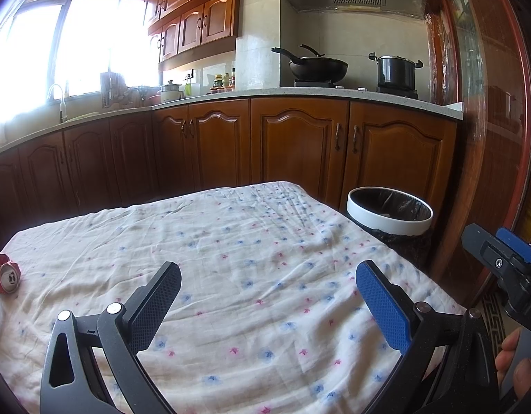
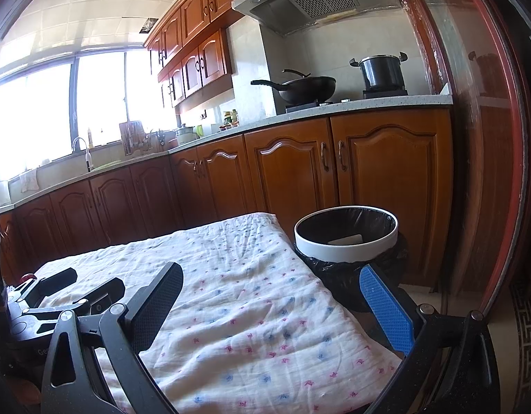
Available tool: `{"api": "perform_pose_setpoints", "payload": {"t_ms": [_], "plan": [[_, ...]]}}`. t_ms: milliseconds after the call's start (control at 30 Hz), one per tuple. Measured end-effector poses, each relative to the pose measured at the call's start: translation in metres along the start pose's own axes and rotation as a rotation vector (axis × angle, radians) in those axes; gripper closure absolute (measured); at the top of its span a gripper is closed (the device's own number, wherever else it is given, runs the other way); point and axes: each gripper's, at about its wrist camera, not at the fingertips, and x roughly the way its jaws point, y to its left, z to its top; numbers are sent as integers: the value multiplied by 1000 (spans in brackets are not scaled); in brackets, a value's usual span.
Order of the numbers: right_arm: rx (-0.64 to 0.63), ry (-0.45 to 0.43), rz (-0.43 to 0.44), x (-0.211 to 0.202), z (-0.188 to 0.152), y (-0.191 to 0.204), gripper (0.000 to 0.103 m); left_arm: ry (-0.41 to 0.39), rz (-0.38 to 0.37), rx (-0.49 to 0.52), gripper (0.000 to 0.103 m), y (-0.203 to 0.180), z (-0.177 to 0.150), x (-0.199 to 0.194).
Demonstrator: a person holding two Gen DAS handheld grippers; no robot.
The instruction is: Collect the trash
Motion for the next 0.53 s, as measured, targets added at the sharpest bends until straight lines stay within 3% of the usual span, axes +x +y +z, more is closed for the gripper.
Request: {"api": "perform_pose_setpoints", "payload": {"t_ms": [533], "plan": [[9,25,4,10,-6,2,0,32,-19,-9,1,7,3,12]]}}
